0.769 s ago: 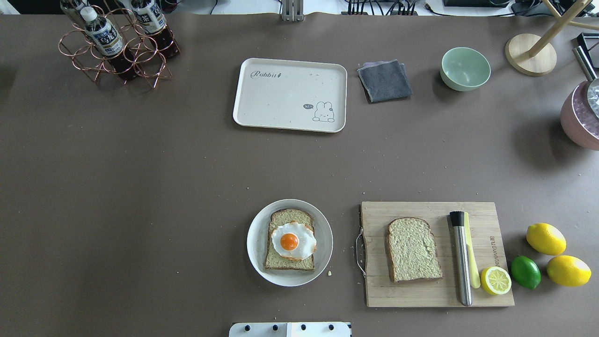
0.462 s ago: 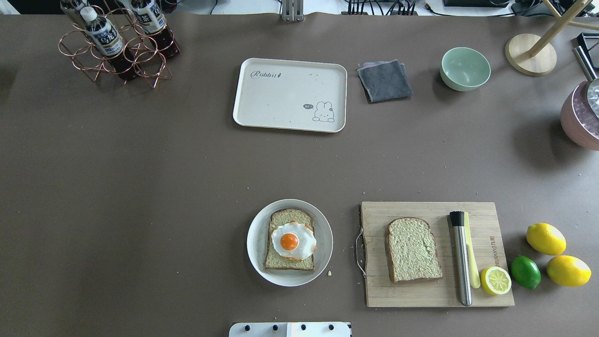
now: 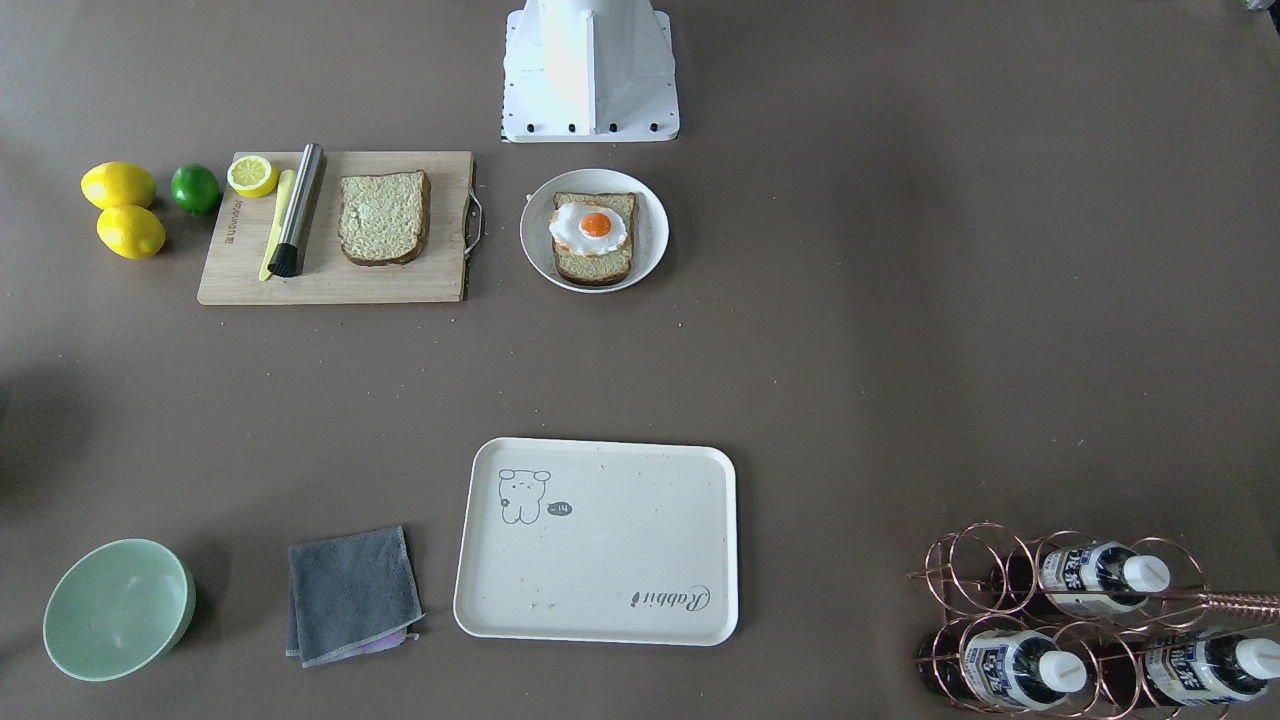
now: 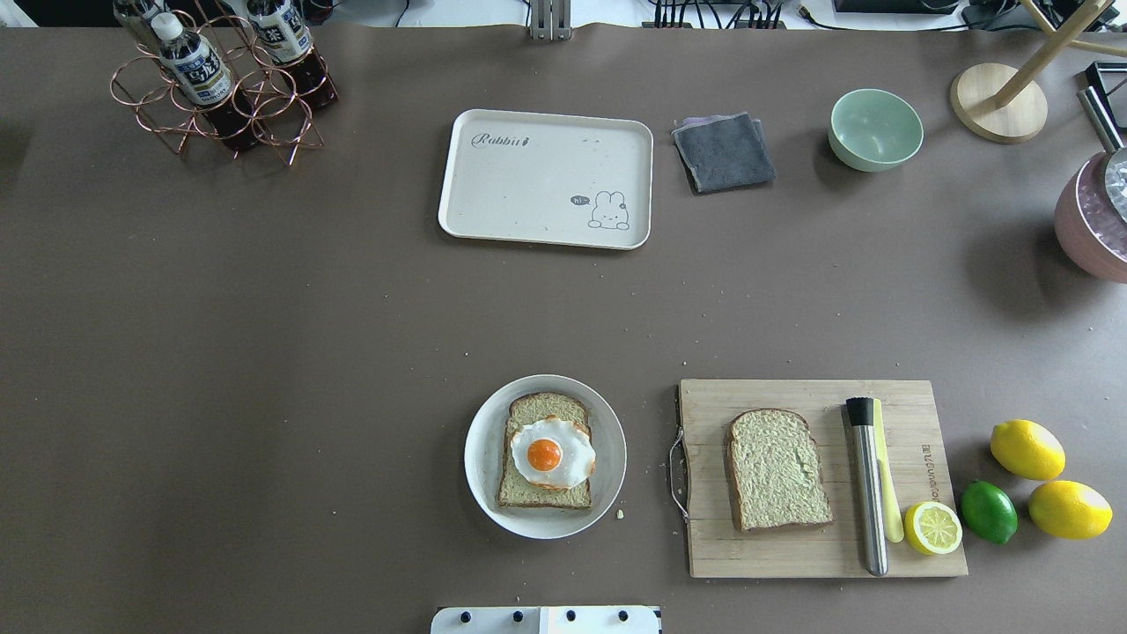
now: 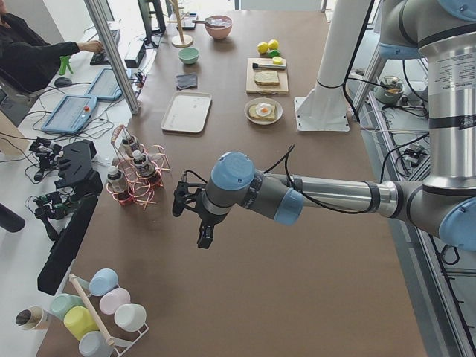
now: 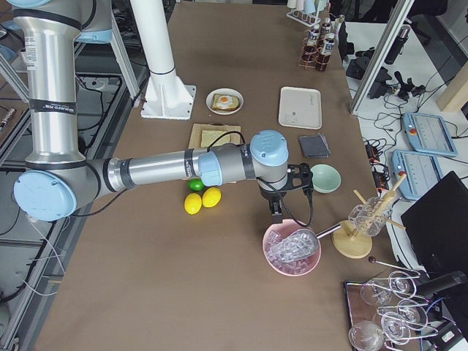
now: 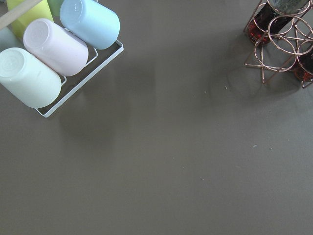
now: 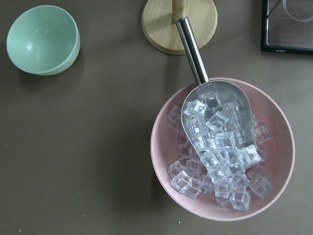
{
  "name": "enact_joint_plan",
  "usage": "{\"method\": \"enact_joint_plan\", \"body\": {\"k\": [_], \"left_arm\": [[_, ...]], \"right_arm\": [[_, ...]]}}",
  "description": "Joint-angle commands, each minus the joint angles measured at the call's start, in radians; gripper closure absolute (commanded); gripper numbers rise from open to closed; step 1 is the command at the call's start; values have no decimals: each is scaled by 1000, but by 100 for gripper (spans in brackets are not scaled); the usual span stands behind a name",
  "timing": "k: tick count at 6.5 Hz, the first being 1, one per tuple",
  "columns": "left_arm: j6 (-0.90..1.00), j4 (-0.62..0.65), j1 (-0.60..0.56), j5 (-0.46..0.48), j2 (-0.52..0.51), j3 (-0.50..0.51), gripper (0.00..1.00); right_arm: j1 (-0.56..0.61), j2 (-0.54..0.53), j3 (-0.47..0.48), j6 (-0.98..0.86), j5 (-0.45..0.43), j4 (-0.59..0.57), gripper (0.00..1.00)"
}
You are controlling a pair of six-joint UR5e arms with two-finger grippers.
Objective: Make sandwich and place on tray
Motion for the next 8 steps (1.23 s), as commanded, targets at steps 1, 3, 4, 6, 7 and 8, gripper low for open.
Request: {"method": "enact_joint_plan", "body": {"k": [1,3,4,6,7,8], "left_arm": [[2,1,0,-4,0,-2,3],[1,1,1,-7,0,-2,3],[2,-2,2,-7,12,-3,3],[-2,-50,5,-7,40,-5,3],[-1,-51,5,-7,43,-5,3],[-1,-51,5,-7,43,-5,3]], "right_arm": [[0,-3,2,-1,7,0,0],[-2,-6,2,-2,6,-1,0],[-2,-9,2,-1,7,-1,0],[-2,-9,2,3,0,0,0],[-2,-9,2,4,0,0,0],[-2,-8,2,4,-2,0,0]]}}
